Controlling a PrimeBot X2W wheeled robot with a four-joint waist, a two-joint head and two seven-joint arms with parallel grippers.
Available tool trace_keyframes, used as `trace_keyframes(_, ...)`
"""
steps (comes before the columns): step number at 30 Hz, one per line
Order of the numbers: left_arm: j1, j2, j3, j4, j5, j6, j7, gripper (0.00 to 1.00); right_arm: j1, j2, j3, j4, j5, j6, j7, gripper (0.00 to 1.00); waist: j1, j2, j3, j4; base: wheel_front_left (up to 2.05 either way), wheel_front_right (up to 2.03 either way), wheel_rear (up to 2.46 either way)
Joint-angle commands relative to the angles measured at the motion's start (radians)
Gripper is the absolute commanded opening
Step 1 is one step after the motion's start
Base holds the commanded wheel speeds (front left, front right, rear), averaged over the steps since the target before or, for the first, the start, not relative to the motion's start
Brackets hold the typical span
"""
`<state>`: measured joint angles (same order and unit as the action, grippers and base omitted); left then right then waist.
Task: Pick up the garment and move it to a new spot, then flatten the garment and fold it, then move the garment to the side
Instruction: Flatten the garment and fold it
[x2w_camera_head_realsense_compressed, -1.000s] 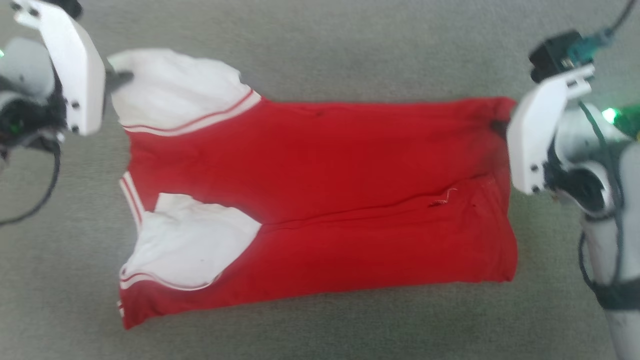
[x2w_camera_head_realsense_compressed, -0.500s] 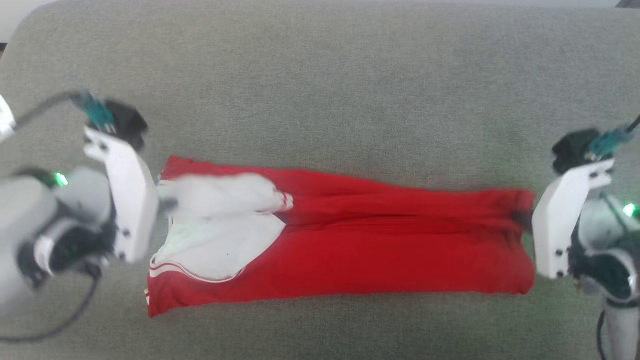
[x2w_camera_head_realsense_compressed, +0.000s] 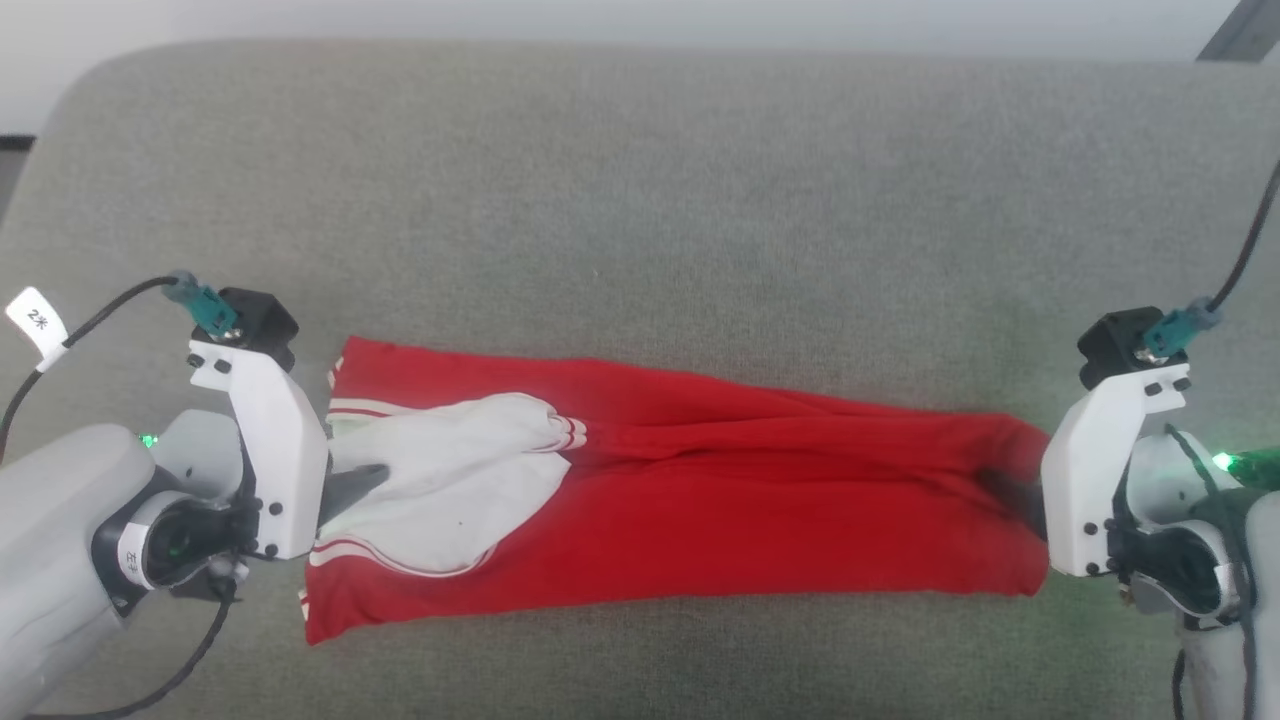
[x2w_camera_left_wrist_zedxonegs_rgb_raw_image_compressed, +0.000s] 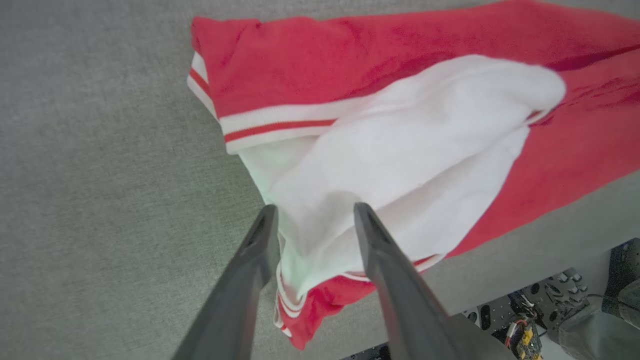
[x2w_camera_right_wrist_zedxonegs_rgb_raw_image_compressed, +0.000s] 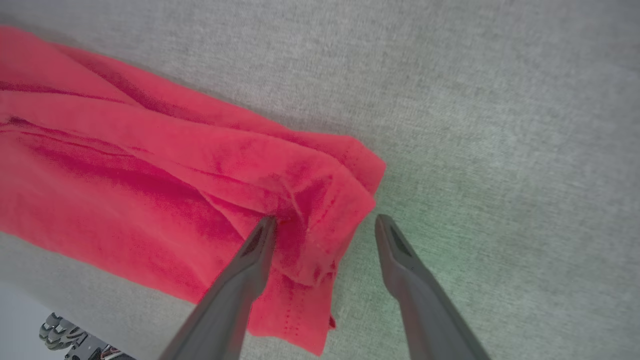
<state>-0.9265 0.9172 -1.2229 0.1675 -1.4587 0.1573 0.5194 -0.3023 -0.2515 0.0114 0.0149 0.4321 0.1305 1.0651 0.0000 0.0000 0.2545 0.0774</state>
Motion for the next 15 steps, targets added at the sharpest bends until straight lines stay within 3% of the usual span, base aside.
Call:
trace_keyframes(1, 0.013, 0.000, 0.008, 0.005, -0.007, -0.005, -0.014, 1.00, 0.004, -0.006, 0.000, 0.002, 0.012, 0.000, -0.010, 1.00, 0.0000, 0.0000, -0.022, 0.005, 0.00, 0.00, 0.00)
trace_keyframes(8, 0.049, 0.006, 0.040, -0.006, 0.011, -0.020, -0.137, 1.00, 0.051, -0.025, -0.022, 0.000, 0.050, 0.000, -0.017, 1.00, 0.0000, 0.0000, -0.093, 0.023, 0.00, 0.00, 0.00)
trace_keyframes(15, 0.120, 0.029, 0.074, -0.040, 0.055, -0.025, -0.347, 1.00, 0.115, -0.042, -0.057, 0.003, 0.067, 0.000, -0.003, 1.00, 0.0000, 0.0000, -0.142, 0.049, 0.00, 0.00, 0.00)
